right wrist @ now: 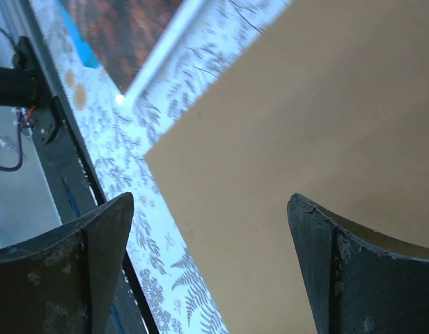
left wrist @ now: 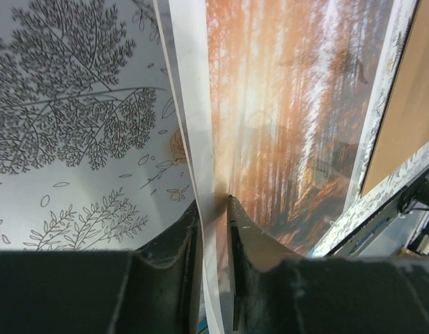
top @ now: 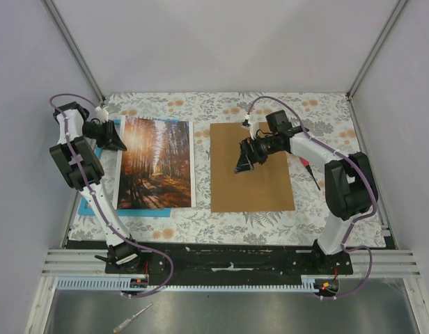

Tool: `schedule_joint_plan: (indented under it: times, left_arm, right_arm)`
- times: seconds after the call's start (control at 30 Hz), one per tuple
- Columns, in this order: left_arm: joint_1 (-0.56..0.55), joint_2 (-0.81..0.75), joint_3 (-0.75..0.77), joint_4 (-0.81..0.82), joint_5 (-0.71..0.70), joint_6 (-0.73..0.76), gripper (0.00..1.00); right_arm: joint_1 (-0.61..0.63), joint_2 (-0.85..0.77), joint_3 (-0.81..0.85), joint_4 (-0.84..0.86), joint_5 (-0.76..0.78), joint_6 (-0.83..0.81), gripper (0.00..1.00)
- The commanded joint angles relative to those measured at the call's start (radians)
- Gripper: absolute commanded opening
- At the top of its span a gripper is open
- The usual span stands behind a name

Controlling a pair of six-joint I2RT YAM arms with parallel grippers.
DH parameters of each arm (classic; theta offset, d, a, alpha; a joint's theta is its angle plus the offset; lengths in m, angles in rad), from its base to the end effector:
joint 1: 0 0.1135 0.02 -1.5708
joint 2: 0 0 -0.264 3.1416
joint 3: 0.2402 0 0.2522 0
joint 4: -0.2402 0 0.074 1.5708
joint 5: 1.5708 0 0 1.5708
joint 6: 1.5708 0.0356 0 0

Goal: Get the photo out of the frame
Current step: Adjust the photo frame item on the photo frame.

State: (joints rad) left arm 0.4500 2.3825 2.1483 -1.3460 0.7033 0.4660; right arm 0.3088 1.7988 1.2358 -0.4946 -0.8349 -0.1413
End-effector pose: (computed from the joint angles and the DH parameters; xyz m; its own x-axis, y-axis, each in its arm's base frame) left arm 0.4267 0.1806 0.1956 -0.9559 -0.0812 -0.2822 0.1033 0.8066 -0.5820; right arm 0.3415 0.1366 0.2054 -0.7441 -0.3366 -0.5770 -0.6621 0.4864 0.5702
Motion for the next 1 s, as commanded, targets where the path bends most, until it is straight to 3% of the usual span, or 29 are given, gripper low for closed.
schedule_joint_plan:
  times: [0.0, 0.4, 0.97]
  left_arm:
    - [0.003, 0.021, -0.050, 0.034, -0.024, 0.005, 0.26]
    - [0.003, 0.007, -0.146, 0.127, -0.030, -0.036, 0.37]
    - [-0.033, -0.012, -0.249, 0.169, 0.028, -0.052, 0.46]
  right_arm:
    - [0.067, 0.010, 0.114, -0.001, -0.087, 0.012, 0.98]
    - [0.179, 0.226, 0.278, 0.071, -0.033, 0.256, 0.98]
    - [0.273, 0.410, 0.416, 0.051, -0.118, 0.278, 0.98]
